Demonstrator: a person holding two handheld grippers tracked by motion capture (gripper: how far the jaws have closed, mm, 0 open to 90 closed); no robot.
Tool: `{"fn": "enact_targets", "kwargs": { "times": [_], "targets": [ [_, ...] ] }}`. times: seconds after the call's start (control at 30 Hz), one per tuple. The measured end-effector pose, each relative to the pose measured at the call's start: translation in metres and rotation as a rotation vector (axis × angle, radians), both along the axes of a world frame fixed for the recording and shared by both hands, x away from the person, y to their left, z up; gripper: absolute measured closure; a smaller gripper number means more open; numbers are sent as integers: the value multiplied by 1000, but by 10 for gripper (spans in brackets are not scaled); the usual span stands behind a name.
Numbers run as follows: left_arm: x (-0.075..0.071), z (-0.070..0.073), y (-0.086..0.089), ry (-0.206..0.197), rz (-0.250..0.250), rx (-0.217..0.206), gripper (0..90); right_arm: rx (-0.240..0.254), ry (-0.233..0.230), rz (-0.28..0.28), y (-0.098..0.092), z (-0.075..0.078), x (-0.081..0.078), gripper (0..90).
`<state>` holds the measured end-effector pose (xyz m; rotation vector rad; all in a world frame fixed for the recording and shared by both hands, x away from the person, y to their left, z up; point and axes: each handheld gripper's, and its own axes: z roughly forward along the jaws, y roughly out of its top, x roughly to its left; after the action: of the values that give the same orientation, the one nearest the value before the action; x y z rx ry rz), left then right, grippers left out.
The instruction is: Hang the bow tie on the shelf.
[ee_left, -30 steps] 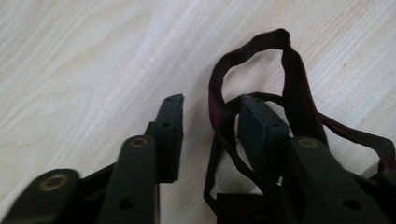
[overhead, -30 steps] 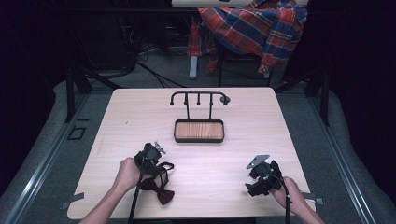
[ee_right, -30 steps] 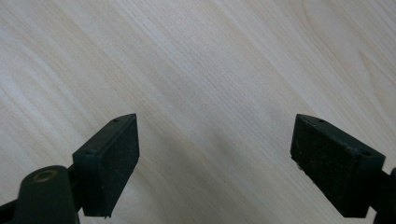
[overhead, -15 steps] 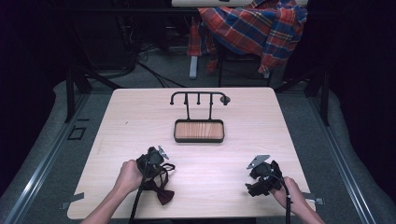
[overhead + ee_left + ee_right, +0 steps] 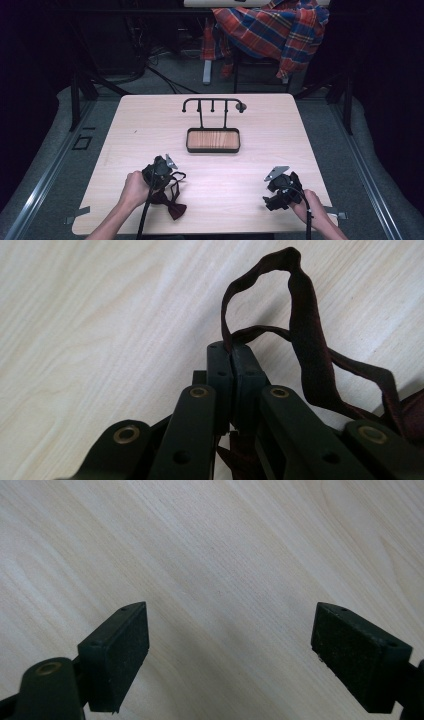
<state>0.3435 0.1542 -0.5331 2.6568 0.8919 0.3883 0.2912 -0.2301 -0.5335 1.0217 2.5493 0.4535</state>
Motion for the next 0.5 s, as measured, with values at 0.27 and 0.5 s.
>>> {"fn": "enact_targets", "kwargs": {
  "times": [0.27, 0.5],
  "targets": [
    [-4, 9, 6, -38, 18, -22, 885, -4, 0, 1, 0, 0, 0, 152],
    [-6, 17, 13, -63, 30, -53, 885, -8, 5, 5, 0, 0, 0, 152]
  ]
}}
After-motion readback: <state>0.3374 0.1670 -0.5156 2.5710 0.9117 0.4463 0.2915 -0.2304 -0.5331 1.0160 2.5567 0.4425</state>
